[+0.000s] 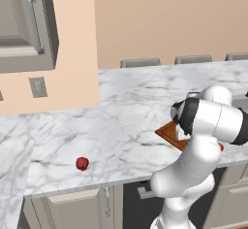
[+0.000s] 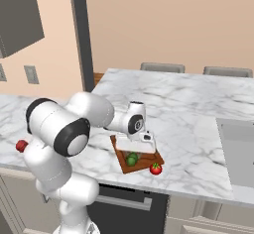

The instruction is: Place the avocado, onion, tomato, and bell pepper on the cutting board.

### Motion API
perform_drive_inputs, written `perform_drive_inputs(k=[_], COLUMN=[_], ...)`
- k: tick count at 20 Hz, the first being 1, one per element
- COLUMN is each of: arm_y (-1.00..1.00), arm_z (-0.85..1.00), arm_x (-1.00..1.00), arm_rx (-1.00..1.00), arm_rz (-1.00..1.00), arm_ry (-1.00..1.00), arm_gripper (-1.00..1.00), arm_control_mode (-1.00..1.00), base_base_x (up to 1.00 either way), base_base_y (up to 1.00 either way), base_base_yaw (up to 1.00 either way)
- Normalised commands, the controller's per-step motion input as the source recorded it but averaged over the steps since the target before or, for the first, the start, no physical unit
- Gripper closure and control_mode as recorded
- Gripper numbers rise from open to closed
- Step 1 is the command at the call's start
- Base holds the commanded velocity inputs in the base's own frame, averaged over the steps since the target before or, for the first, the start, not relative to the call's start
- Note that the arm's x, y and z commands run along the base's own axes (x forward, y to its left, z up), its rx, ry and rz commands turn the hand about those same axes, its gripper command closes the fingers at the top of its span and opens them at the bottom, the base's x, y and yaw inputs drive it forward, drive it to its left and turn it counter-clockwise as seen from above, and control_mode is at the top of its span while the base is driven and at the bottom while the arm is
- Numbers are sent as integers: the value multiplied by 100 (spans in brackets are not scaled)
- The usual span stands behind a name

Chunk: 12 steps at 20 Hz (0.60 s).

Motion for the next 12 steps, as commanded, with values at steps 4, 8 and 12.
perform_drive_inputs(k=[4, 8, 12], arm_y=[0, -13, -6], arm_z=[-64, -2, 11], arm_x=[0, 0, 0], arm_rx=[-1, 0, 0], arm_rz=[0, 0, 0], arm_ry=[16, 0, 0], arm_gripper=[-100, -100, -100], arm_control_mode=[-100, -100, -100], base_base_x=[0, 0, 0], base_base_y=[0, 0, 0], base_base_yaw=[0, 0, 0])
